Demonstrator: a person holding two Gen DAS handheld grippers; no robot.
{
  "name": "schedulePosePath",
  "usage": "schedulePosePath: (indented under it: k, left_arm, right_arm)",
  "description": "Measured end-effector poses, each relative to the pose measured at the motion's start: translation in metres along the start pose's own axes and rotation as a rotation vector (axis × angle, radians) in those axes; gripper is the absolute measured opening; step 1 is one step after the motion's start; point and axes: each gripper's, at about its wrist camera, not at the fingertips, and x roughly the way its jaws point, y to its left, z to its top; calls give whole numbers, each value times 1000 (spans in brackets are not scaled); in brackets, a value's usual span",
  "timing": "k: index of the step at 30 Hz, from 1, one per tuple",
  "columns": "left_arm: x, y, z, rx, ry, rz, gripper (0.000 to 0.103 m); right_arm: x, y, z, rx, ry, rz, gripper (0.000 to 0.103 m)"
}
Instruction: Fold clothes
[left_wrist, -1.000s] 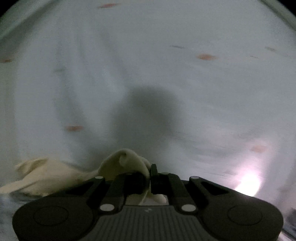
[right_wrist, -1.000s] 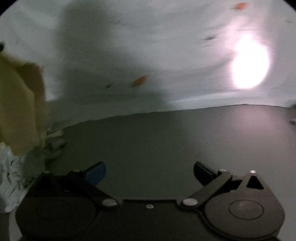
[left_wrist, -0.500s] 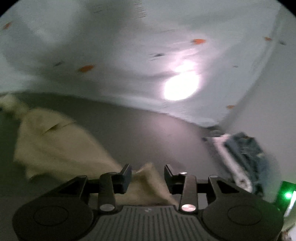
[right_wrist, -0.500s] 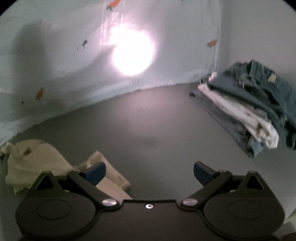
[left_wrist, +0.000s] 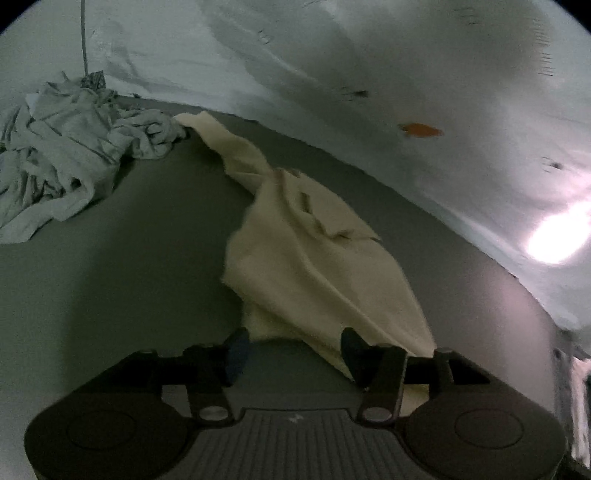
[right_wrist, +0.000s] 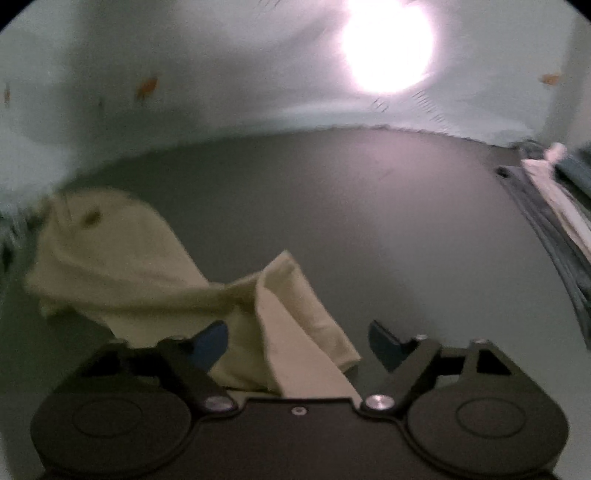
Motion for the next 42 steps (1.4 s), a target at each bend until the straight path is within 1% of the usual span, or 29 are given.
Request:
schedulePosePath:
  k: [1, 4, 5, 6, 7, 8, 9, 10, 11, 13, 14, 17, 19, 21, 23, 25, 27, 28, 30, 31, 32, 33, 34, 36, 37, 38, 39, 41, 42]
  left_arm:
    - [15, 5, 8, -4, 13, 5, 63]
    - [55, 15, 26, -18, 55, 11, 62]
    - [68, 18, 31, -28, 70, 10, 62]
    - [80, 20, 36, -38, 85, 8, 60]
    - [93, 23, 41, -48, 99, 6, 52]
    - [104, 25, 44, -62, 111, 11, 41]
    - [111, 27, 47, -78, 115, 35, 12]
    - [113, 29, 50, -93, 106, 41, 7]
    - [113, 30, 53, -107, 95, 36, 4]
    - [111, 30, 62, -125, 65, 16, 4]
    - [108, 29, 69, -124, 45, -3, 4]
    - [96, 19, 102, -104, -52, 4, 4]
    - [81, 14, 134, -120, -124, -10, 4]
    - [51, 5, 174, -130, -232, -25, 4]
    - [9, -6, 208, -120, -355, -40, 4]
    - [-42, -16, 228, -102, -478, -68, 4]
    - [-103, -26, 232, -79, -595, -102, 3]
    - [-132, -31, 228, -66, -643, -111, 3]
    - [-185, -40, 201, -14, -718, -144, 3]
    - [-203, -43, 182, 15, -736, -162, 4]
    - [-220, -48, 156, 47, -739, -179, 4]
    - [-230, -51, 129, 70, -721, -198, 4]
    - [-235, -53, 101, 76, -683, -218, 4]
    - [-229, -56, 46, 80, -558, -250, 4]
    - [-218, -61, 16, 83, -477, -257, 4]
    - [-197, -69, -19, 95, -367, -257, 4]
    - [-175, -75, -48, 104, -264, -257, 5]
    - [-117, -79, -106, 74, -23, -258, 8]
    - [-93, -79, -127, 61, 72, -254, 8]
  right_arm:
    - [11, 4, 3, -16, 35, -2, 73]
    - [44, 13, 7, -46, 160, -24, 56]
    - [53, 14, 8, -54, 194, -41, 47]
    - [59, 14, 8, -60, 207, -52, 38]
    - [63, 14, 8, -63, 216, -60, 35]
    - [63, 13, 9, -59, 206, -56, 25]
    - [61, 12, 10, -51, 189, -51, 11]
    - [58, 10, 12, -43, 166, -55, 9]
    - [53, 9, 15, -43, 136, -69, 9]
    - [43, 6, 26, -67, 66, -85, 8]
    - [39, 5, 36, -84, 28, -93, 7]
    - [29, 2, 76, -146, -98, -116, 7]
    - [23, 5, 113, -190, -195, -116, 7]
    - [9, 13, 148, -236, -309, -100, 7]
    - [-10, 24, 180, -286, -435, -84, 7]
    - [-39, 28, 203, -314, -581, -103, 7]
    - [-72, 24, 218, -304, -717, -107, 7]
    - [-89, 21, 224, -294, -781, -106, 7]
    - [-115, 8, 224, -247, -868, -97, 7]
    - [-122, 0, 219, -229, -894, -100, 7]
    - [-128, -10, 212, -209, -909, -113, 7]
    - [-130, -19, 204, -194, -908, -125, 7]
    - [-129, -30, 194, -179, -897, -133, 7]
    - [-115, -57, 172, -144, -818, -150, 8]
    - [-104, -71, 160, -119, -756, -161, 8]
    - [-87, -86, 146, -89, -676, -175, 11]
    - [-69, -100, 132, -68, -592, -198, 22]
    - [-26, -124, 99, -40, -379, -281, 35]
    - [-9, -132, 82, -25, -287, -302, 36]
